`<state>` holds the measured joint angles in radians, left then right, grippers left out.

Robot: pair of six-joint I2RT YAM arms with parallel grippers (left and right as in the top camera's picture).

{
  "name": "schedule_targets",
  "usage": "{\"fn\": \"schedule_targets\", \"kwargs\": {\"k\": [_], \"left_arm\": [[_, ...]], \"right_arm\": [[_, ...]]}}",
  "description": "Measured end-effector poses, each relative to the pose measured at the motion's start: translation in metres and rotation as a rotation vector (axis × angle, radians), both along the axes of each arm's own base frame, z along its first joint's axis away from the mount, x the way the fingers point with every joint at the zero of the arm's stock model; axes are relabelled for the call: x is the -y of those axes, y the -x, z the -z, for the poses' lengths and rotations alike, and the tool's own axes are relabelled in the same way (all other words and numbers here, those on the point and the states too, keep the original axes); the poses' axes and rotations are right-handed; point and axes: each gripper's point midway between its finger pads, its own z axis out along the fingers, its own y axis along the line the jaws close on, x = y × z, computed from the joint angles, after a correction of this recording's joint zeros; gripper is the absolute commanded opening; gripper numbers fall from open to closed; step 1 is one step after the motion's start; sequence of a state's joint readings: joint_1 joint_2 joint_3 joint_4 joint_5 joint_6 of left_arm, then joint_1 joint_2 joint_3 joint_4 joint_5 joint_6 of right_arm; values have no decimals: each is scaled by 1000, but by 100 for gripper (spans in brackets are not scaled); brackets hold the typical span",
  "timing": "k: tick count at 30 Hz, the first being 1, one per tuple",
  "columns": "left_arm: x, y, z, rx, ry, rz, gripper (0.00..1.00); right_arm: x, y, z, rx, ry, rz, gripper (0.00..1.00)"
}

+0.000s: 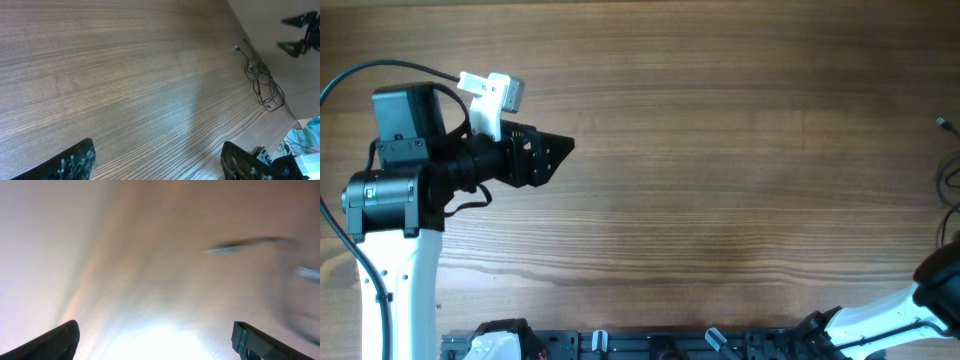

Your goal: Untangle cables

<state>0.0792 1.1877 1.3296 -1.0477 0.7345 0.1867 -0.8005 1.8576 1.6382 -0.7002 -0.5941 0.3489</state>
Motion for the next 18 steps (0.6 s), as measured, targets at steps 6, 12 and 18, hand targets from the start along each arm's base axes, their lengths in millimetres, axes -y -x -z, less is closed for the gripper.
{"fn": "schedule_targets", "kwargs": {"k": [6, 12, 18], "left_arm": [[0, 0, 0, 1, -1, 1, 80], [-2, 0, 3, -7, -18, -8, 82], [-6, 5, 10, -37, -42, -17, 86]], "right_arm": [[-126, -34, -15, 122, -86, -468, 77], [-254, -28, -3, 58, -37, -868, 80], [-339, 4, -51, 108, 173, -1095, 86]]}}
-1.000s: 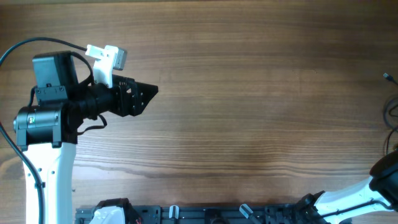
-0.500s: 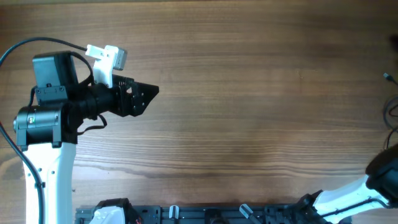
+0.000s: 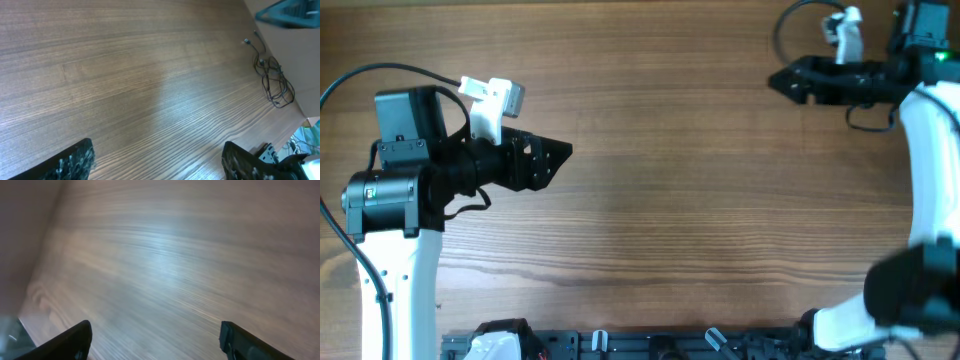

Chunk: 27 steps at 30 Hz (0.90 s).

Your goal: Untangle cables

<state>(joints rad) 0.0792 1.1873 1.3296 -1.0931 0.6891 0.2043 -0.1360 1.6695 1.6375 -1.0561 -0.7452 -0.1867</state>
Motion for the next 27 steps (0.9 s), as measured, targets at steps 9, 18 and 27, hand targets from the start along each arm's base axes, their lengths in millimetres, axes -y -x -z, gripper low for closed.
{"fn": "schedule_targets", "kwargs": {"k": [9, 18, 27], "left_arm": [[3, 22, -28, 113, -4, 7, 100], [7, 84, -88, 414, -32, 5, 100], [4, 127, -106, 547, -69, -33, 100]], "right_arm": [[-46, 138, -118, 257, 24, -108, 93], [-34, 269, -176, 579, 98, 19, 100], [-3, 381, -165, 791, 176, 250, 100]]}}
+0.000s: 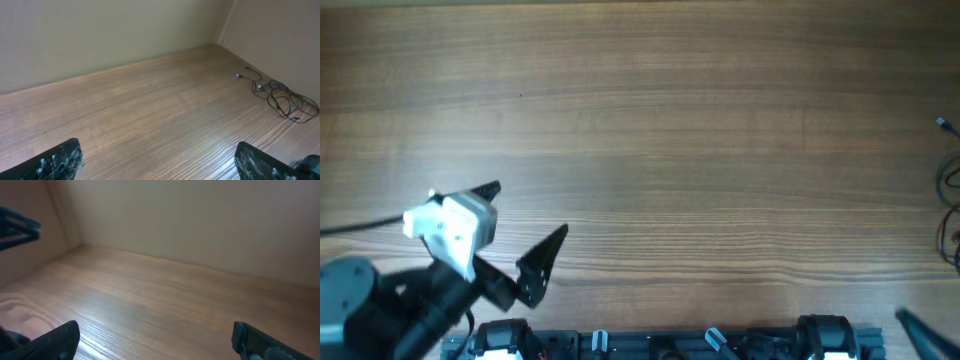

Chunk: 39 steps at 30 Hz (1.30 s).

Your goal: Untangle cables

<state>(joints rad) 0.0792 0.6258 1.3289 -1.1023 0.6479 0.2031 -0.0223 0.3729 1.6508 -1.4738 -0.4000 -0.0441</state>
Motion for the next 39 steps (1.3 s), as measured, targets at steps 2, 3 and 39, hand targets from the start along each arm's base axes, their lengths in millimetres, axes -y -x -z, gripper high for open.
{"fn": "schedule_targets", "kwargs": {"k": [2, 3, 39], "left_arm": [[0, 4, 1, 0, -1, -3, 100], [0, 6, 3, -11, -1, -4, 100], [0, 10, 12, -53, 1, -7, 100]], "right_arm": [[9, 10, 18, -59, -29, 62, 100], [11, 13, 26, -83, -37, 83, 100], [8, -55, -24, 630, 154, 97, 100]]}}
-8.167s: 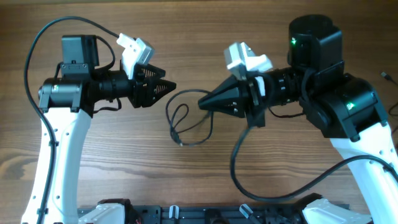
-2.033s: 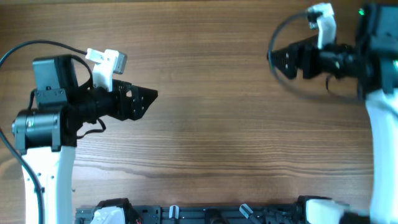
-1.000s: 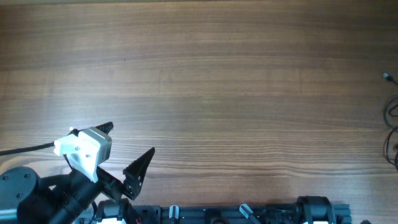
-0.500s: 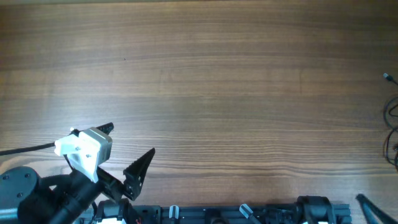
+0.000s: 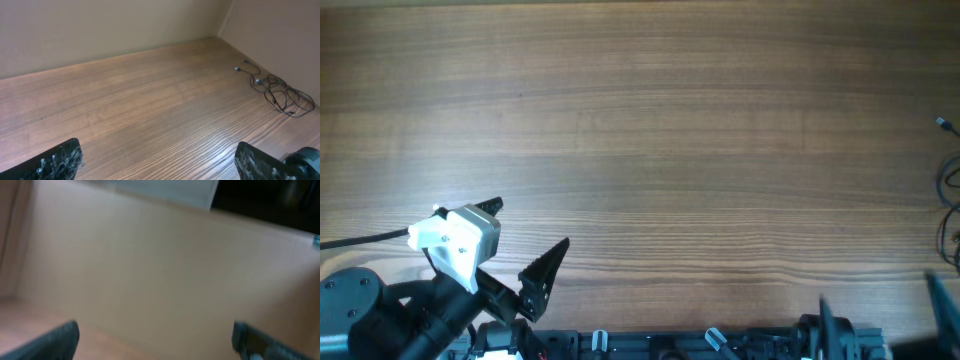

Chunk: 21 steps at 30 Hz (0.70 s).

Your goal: Untangle cables

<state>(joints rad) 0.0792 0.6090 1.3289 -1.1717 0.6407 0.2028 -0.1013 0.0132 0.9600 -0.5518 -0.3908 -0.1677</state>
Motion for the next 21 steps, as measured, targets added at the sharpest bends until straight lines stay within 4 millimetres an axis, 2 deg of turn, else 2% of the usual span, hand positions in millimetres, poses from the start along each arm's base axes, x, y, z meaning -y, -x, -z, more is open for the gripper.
{"fn": "schedule_targets", "kwargs": {"k": [3, 4, 7, 11, 18, 21], "left_arm": [[0, 0, 0, 0, -1, 0, 100], [0, 0, 0, 1, -1, 0, 100], [0, 0, 0, 2, -1, 0, 100], [0, 0, 0, 2, -1, 0, 100], [0, 0, 0, 1, -1, 0, 100], [0, 0, 0, 1, -1, 0, 100]], "right_arm": [[2, -35, 12, 34, 10, -9, 100], [2, -53, 25, 38, 10, -19, 100], [4, -79, 48, 26, -3, -33, 100], [9, -114, 97, -42, -33, -31, 100], [44, -149, 151, -144, -219, 112, 100], [52, -159, 178, -202, -274, 148, 100]]}}
